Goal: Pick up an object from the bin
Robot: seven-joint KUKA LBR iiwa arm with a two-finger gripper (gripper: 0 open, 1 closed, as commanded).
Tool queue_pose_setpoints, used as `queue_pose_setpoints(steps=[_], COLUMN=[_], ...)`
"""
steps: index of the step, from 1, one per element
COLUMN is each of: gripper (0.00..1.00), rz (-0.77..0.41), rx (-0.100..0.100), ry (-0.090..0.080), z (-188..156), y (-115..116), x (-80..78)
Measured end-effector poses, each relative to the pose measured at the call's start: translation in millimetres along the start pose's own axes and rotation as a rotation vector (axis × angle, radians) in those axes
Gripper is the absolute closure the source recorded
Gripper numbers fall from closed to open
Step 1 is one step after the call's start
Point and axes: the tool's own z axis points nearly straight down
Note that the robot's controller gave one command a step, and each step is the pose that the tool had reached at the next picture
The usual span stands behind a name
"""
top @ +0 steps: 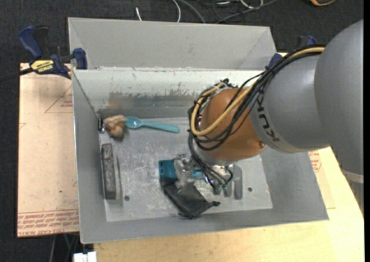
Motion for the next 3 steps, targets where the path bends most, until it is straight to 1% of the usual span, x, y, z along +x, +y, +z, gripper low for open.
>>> queue_pose_setpoints(steps=[1,2,3], gripper=[1.00,1.00,1.00], rz=[0.002,0.060,-0.020], rx=[-0.001,0.002,-0.004], ry=[-0.003,-0.007,-0.009], z=[2,-1,0], y=[3,24,20], x=[-1.2,8.4,4.0])
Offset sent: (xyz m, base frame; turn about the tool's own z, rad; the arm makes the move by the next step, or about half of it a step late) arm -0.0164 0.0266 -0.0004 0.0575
